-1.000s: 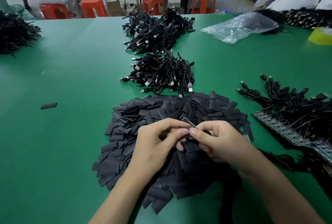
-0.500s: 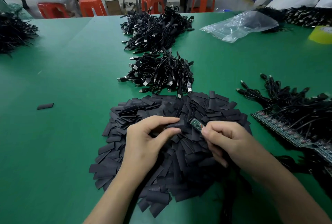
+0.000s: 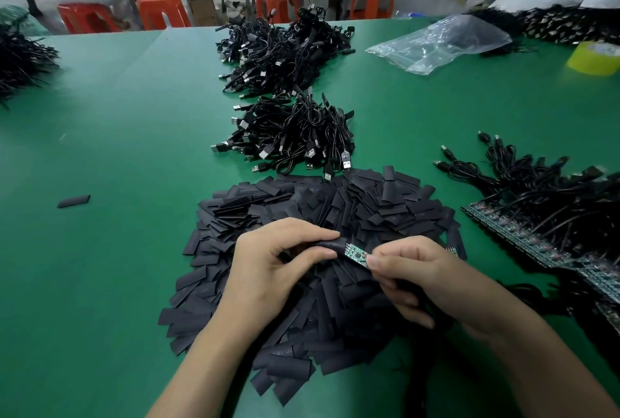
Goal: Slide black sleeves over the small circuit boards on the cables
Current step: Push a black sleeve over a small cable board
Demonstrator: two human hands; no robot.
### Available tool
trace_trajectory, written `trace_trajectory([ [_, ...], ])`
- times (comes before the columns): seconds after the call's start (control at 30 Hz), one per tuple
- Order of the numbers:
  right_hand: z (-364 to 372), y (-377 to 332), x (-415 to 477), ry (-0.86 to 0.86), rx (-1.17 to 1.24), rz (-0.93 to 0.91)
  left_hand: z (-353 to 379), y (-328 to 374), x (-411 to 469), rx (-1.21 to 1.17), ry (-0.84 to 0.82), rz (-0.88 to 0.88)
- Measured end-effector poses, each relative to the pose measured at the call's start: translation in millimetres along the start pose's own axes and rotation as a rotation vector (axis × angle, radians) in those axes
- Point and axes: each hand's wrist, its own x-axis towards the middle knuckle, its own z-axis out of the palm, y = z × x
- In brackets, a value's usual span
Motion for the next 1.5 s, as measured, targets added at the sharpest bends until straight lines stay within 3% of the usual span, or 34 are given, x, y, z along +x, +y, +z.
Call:
trace_trajectory([
  [0.43, -5, -2, -3, -0.048, -0.022, 0.085, -13, -8, 2, -0.029, -0.278, -0.033],
  [0.8, -4, 2, -1, -0.063, 0.004, 0.085, -7, -6, -1, 0.029, -0.229, -0.116],
  [1.5, -6, 3, -3, -0.077, -0.069, 0.084, -1, 0, -1, -0.034, -0.302, 0.004],
])
